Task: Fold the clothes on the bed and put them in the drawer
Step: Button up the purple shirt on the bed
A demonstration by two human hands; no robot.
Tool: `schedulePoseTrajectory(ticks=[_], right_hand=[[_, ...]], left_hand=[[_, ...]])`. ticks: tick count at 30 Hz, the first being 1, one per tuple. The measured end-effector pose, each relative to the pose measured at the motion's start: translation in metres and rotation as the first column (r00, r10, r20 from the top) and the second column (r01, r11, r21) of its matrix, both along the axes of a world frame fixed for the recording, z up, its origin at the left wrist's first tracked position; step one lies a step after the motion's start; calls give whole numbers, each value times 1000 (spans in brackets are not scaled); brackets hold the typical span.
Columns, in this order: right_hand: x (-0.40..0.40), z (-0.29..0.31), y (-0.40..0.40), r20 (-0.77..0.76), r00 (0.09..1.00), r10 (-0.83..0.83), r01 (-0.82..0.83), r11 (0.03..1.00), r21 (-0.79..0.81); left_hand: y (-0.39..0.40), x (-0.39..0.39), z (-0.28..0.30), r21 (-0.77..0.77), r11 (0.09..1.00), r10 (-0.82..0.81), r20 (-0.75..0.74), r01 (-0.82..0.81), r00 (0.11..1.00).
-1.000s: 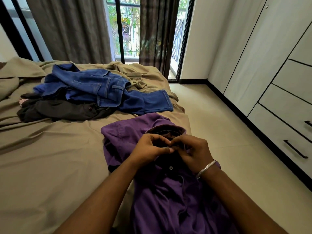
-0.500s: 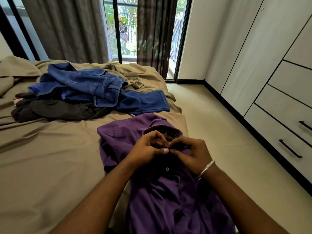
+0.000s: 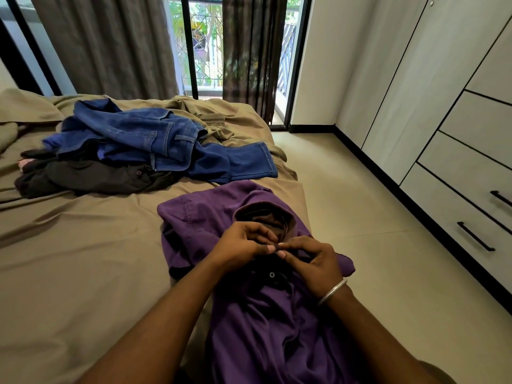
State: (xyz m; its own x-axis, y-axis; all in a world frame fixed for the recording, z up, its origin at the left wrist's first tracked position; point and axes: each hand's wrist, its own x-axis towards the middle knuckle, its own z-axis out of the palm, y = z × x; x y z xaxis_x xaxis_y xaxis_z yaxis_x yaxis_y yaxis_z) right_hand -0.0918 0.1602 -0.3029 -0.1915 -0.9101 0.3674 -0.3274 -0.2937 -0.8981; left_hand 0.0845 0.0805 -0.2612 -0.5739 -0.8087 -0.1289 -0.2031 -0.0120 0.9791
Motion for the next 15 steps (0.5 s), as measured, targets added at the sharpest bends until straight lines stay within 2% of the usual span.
schedulePoseTrajectory(ticks=[7,9,11,15], right_hand=[[9,-22,8,125,992,-31,24,998,55],[10,-27,8,82,995,-65,60,996,63],[11,-34,8,-26,994,-110,111,993,25],[15,-38,9,-178,972,-152,145,988,-50]], left_hand=[[1,-7,-7,-8,998,-58,103,59,993],[1,-8,-9,31,995,-99,122,96,988],[1,-7,-12,51,989,-146,161,140,976],[1,-6,-11,23,977,-210,219,210,953]])
